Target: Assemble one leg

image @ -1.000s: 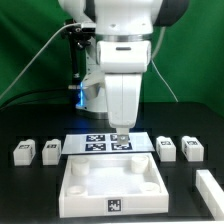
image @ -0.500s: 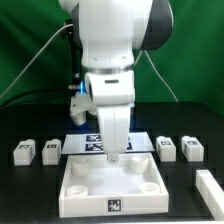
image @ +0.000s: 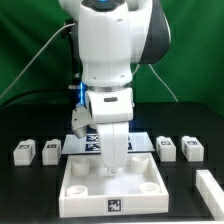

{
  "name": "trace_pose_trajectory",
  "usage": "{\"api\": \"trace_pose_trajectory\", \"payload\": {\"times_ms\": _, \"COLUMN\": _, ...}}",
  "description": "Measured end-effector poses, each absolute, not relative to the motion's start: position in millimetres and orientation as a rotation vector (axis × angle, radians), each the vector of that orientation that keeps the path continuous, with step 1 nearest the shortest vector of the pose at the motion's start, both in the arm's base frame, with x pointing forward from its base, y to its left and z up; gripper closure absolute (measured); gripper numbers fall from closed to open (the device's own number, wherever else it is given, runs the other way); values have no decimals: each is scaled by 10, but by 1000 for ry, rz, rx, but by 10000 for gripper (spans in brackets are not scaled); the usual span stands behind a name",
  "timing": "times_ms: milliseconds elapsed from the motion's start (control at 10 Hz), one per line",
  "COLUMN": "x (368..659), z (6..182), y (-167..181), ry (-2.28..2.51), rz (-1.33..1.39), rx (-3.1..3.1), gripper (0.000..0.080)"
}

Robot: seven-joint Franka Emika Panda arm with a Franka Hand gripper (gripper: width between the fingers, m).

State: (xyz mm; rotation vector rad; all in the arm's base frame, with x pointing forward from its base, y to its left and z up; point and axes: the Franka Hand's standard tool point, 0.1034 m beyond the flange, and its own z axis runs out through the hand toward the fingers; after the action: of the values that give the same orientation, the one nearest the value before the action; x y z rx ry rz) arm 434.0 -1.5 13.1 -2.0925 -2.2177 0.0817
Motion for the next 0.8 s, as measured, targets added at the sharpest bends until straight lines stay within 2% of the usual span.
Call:
{"api": "trace_pose_trajectory", "payload": {"times_ms": 200, "x": 4340, "z": 131, "y": -17, "ry": -2217, "rz": 82, "rx": -2093, "gripper": 519}}
{"api": "trace_pose_trajectory", "payload": {"times_ms": 300, "x": 4338, "z": 130, "y": -17, "ry": -2217, "rz": 82, "rx": -2093, "gripper": 519}}
{"api": "trace_pose_trajectory", "payload": {"times_ms": 400, "x": 4339, "z": 130, "y": -18, "ry": -2217, "rz": 82, "rx": -2093, "gripper": 666}}
{"api": "trace_pose_trajectory", "payload": {"times_ms": 500, "x": 4352, "z": 137, "y": -21, "ry": -2218, "rz": 78, "rx": -2097, "gripper": 736}}
{"api": "trace_pose_trajectory", "payload": {"times_ms": 800, "x": 4354, "z": 137, "y": -22, "ry": -2218, "rz": 77, "rx": -2098, "gripper": 736}}
